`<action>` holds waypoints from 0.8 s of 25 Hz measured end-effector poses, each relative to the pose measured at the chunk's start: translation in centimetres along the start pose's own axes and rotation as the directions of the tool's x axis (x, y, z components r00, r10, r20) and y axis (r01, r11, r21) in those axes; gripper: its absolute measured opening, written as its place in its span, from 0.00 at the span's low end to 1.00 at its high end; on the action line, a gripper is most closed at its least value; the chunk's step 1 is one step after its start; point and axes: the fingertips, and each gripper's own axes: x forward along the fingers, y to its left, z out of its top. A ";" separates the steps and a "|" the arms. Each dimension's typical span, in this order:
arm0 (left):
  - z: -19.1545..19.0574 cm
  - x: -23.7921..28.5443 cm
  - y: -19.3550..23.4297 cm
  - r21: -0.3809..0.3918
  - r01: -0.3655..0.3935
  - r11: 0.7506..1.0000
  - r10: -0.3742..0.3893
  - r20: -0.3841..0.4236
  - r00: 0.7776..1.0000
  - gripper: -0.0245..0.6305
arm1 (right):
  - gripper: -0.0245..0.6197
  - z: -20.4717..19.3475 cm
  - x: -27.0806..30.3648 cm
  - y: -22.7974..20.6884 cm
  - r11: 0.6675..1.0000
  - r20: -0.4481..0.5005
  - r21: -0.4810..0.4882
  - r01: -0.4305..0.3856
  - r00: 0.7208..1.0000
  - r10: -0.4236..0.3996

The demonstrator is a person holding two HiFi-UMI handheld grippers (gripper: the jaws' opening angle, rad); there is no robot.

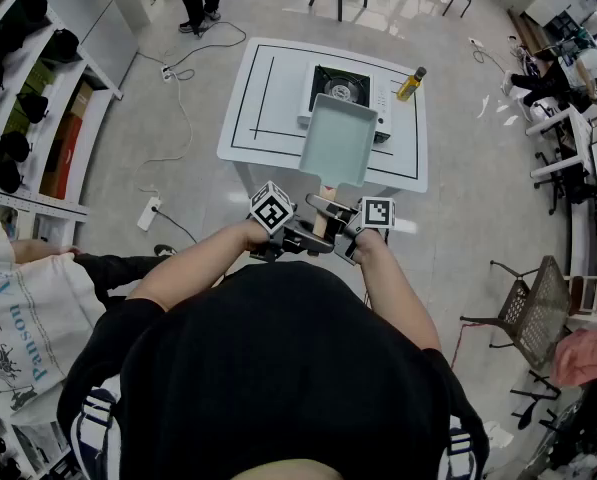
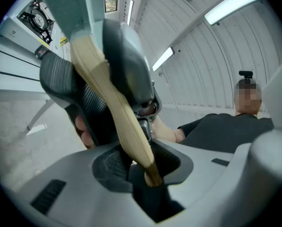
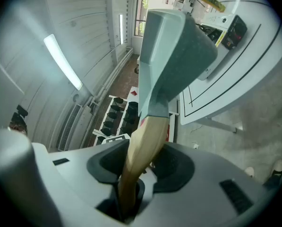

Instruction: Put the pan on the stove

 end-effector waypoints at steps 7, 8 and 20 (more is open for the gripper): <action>-1.3 -0.7 -1.4 -0.009 0.013 1.000 -0.013 -0.014 1.000 0.22 | 0.27 -1.4 0.7 1.1 1.000 0.010 -0.025 0.000 1.000 0.000; -1.2 -0.8 -1.6 -0.006 0.014 1.000 -0.014 -0.017 1.000 0.22 | 0.27 -1.3 0.8 1.2 1.000 0.014 -0.028 0.001 1.000 -0.001; -2.0 -2.1 -2.7 0.010 0.034 0.999 -0.034 -0.041 0.999 0.22 | 0.27 -1.9 1.9 2.1 1.000 0.049 -0.018 0.019 0.999 -0.018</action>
